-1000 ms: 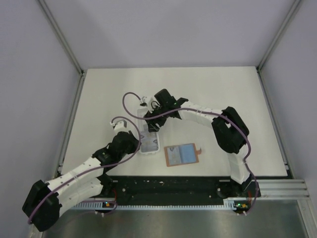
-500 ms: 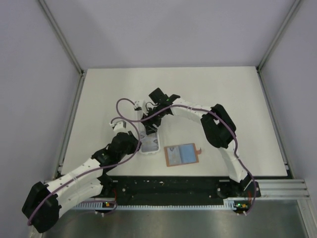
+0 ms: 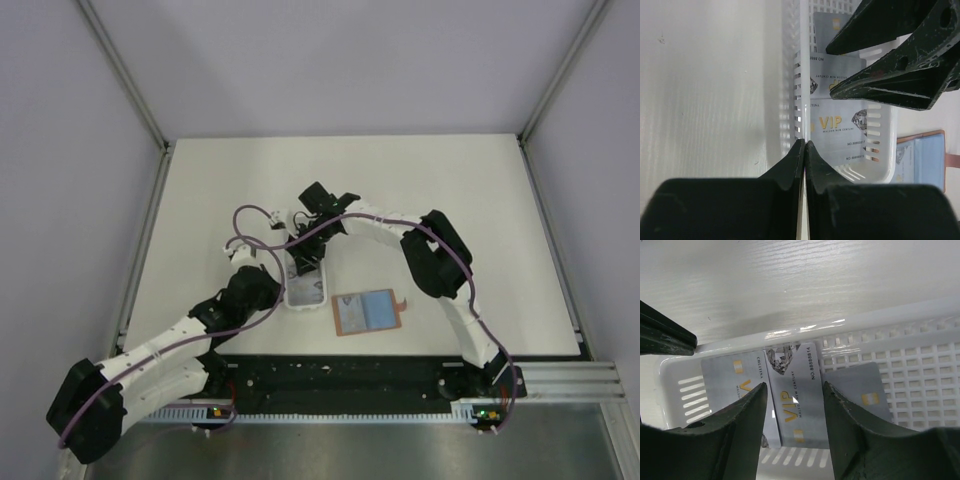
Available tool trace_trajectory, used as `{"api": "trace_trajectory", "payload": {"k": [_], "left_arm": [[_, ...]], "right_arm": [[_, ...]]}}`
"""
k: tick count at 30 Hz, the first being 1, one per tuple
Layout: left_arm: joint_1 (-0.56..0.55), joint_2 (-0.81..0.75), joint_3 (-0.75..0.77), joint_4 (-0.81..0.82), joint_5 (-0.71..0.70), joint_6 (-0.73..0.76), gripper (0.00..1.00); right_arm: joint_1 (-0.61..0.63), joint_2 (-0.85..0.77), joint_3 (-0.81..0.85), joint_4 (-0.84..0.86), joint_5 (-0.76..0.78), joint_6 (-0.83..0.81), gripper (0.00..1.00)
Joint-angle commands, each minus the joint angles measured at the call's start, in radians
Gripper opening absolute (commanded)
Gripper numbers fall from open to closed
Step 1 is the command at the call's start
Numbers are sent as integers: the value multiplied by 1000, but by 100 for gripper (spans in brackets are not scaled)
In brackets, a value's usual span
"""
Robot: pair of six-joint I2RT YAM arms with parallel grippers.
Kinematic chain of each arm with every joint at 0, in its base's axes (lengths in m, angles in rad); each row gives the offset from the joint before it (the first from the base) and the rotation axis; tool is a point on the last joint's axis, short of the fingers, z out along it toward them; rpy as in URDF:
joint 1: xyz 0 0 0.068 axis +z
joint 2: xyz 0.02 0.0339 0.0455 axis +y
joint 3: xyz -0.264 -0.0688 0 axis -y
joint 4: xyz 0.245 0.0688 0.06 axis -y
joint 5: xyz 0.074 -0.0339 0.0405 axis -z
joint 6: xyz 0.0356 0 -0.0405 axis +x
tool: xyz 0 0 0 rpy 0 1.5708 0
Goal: Put the credit cards into the card holder
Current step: Pick up the credit card from the storage box.
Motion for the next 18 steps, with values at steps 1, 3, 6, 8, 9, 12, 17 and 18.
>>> {"api": "trace_trajectory", "payload": {"k": [1, 3, 6, 8, 9, 12, 17, 18], "left_arm": [[3, 34, -20, 7, 5, 16, 4], [3, 45, -19, 13, 3, 17, 2], [3, 55, -17, 24, 8, 16, 0], [3, 61, -16, 27, 10, 17, 0], [2, 63, -16, 27, 10, 17, 0], [3, 63, -14, 27, 7, 17, 0], [3, 55, -16, 19, 2, 17, 0], [2, 54, -16, 19, 3, 17, 0]], "right_arm": [[21, 18, 17, -39, -39, -5, 47], [24, 18, 8, -48, -41, -3, 43], [29, 11, -10, -53, -45, -1, 36], [29, 10, -21, -53, -42, 0, 28], [29, 10, -24, -53, -39, 2, 24], [29, 5, -38, -51, -36, 5, 11], [29, -16, -53, -51, -51, 15, 2], [30, -22, -56, -51, -62, 17, 0]]}}
